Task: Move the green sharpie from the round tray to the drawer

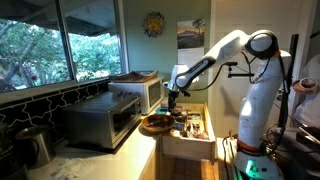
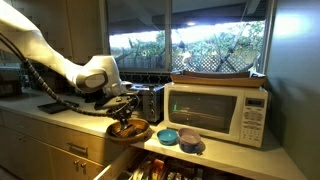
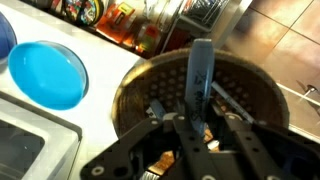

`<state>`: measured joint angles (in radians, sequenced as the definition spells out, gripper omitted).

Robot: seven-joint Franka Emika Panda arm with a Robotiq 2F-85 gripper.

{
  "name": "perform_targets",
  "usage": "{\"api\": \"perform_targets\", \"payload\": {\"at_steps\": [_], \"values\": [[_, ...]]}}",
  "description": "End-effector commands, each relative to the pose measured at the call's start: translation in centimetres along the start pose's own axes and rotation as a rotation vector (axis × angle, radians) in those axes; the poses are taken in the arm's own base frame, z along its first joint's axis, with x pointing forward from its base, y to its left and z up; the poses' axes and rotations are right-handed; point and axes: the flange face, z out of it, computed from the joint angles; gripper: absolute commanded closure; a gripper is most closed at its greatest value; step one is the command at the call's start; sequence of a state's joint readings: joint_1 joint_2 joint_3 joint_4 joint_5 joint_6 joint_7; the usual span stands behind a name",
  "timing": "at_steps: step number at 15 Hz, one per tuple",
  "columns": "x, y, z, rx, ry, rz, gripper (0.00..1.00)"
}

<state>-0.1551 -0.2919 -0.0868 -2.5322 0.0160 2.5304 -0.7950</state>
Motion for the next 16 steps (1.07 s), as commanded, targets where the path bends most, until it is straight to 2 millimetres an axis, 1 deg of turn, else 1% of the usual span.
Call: {"api": "perform_targets", "payload": {"at_steps": [1, 2, 4, 5, 6, 9, 11, 12, 13, 14, 15, 16], "values": [[-0.7, -0.4, -0.1, 0.002, 0.0, 0.019, 0.94], [-1.6, 0.0, 0.8, -0.033, -0.058, 0.071, 0.94], [-5.2, 1.3, 1.5, -0.1, -0.132, 0.137, 0.94], [-7.2, 1.8, 2.0, -0.124, -0.171, 0.17, 0.94], [-9.5, 2.4, 2.5, -0.146, -0.21, 0.201, 0.94], [-16.1, 5.0, 4.3, -0.226, -0.333, 0.293, 0.94], [-19.7, 6.8, 5.5, -0.266, -0.406, 0.385, 0.94], [-20.9, 7.4, 6.0, -0.26, -0.434, 0.452, 0.94], [-19.2, 6.4, 4.5, -0.246, -0.394, 0.378, 0.76], [-20.5, 6.8, 5.0, -0.246, -0.413, 0.416, 0.76], [-21.1, 7.1, 5.4, -0.243, -0.424, 0.435, 0.76], [-21.2, 7.2, 5.6, -0.242, -0.428, 0.443, 0.76]]}}
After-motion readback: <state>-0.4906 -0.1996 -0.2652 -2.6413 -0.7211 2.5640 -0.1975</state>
